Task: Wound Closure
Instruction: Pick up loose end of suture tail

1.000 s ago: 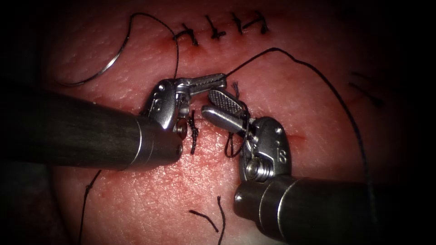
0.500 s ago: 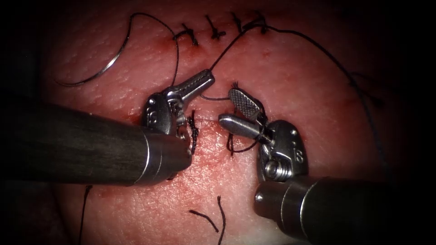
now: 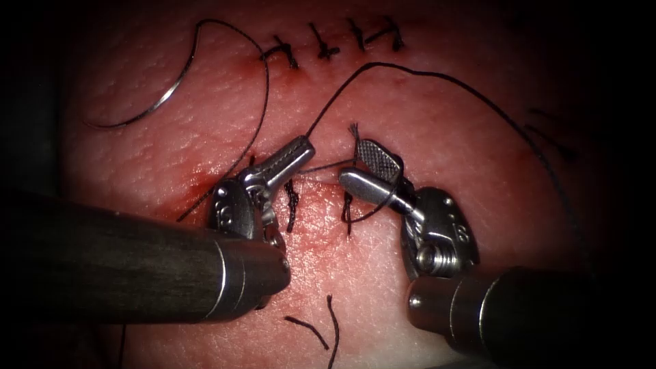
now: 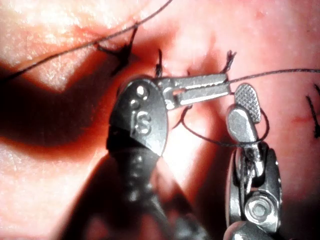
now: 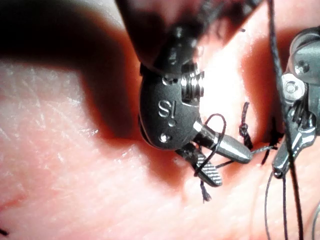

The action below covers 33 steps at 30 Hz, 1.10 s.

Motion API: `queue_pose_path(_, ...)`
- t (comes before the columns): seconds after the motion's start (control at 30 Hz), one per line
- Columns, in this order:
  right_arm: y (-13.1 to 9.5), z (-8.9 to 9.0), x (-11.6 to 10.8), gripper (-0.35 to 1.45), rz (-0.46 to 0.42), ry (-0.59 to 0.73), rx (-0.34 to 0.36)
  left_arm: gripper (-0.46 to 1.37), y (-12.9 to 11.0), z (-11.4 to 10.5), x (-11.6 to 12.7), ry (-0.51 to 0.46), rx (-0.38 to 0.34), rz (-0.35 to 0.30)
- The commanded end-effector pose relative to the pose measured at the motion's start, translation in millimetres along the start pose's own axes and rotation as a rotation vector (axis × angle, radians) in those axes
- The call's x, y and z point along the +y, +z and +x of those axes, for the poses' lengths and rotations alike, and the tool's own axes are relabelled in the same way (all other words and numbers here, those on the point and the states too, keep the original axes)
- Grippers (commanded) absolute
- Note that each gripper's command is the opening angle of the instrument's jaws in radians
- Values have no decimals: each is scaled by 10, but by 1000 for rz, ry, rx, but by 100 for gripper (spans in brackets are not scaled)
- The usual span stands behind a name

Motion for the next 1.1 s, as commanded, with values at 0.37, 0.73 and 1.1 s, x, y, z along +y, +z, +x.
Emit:
queue_pose_path(0.37, 4, 2, -3, 49, -148, 6, -114, -35, -6, -10, 31, -17, -5, -11)
queue_pose_path(0.73, 17, 3, -2, 82, -309, -154, -202, -35, -13, -12, 38, -18, -26, -95)
queue_pose_path(1.1, 40, 1, 0, 73, -302, -173, -275, -35, -9, -11, 36, -8, -77, -347)
